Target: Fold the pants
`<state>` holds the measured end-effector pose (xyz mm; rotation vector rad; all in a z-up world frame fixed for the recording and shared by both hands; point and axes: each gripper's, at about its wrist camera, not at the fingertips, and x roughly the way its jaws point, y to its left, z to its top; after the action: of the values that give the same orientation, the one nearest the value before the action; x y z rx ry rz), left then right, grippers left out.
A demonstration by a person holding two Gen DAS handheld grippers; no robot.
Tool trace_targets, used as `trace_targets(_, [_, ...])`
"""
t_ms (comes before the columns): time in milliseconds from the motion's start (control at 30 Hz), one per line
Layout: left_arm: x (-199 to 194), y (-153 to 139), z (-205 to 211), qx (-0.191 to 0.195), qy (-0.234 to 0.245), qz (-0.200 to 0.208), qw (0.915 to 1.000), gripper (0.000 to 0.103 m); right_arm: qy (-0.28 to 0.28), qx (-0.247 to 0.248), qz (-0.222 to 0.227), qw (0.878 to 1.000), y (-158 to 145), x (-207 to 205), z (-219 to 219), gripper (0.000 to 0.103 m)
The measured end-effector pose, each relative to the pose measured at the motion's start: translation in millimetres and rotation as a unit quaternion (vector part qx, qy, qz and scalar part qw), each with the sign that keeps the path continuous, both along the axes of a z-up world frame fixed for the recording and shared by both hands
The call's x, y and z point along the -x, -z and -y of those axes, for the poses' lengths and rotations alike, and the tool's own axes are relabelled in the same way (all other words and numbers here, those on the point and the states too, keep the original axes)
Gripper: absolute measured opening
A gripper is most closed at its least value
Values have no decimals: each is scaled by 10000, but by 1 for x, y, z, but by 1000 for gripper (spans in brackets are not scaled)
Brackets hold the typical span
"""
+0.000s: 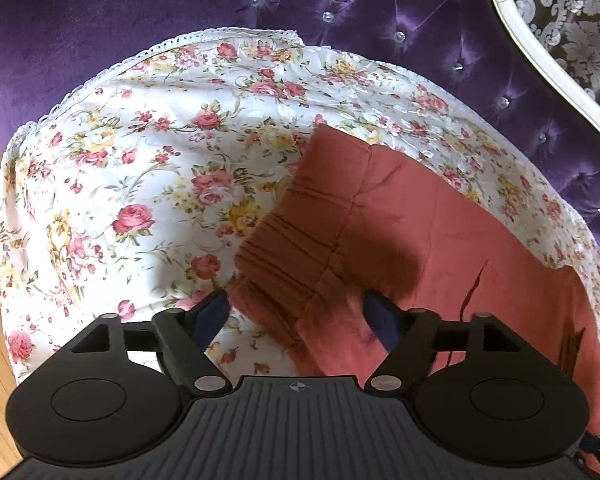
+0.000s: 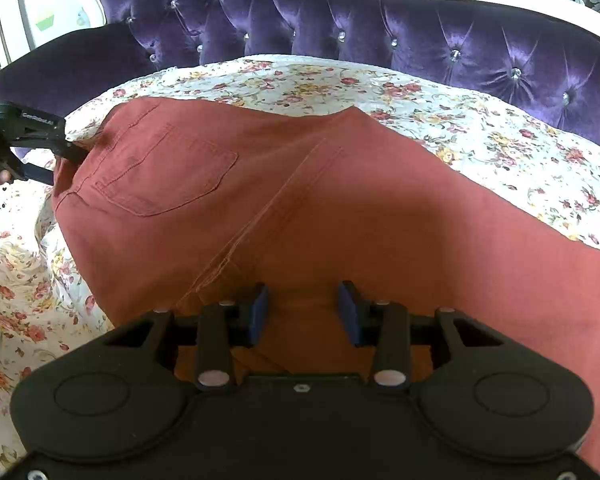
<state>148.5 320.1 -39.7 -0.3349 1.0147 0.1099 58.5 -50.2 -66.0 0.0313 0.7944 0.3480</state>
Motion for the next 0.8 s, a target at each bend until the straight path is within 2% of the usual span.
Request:
trace_targets(200, [-8,0,17,-378,27,110,9992,79,-16,-45,61,10000,1,1,0,51])
trace_targets(433, [-4,-8,22,-364,114,411,9984,78,-87,-12,-17,10000,-1,-2,0,51])
trace_targets(500, [1,-5,21,-325,97,378,9987,78,-83,2,-11,10000,-1,-2,-1,51])
trace_targets(600, [7,4,19,-21,178,219,9996,78,-76,29,-13,10000,-1,-2,-2,51])
trace_targets(700, [5,3,26,-212,192,214,9994,78,-93,34,-20,9999,-1,-3,-2,51])
trace_targets(800, [-5,0,33,-248,225,221,9992,78,-95,18,-26,9999,-1,-3,-2,51])
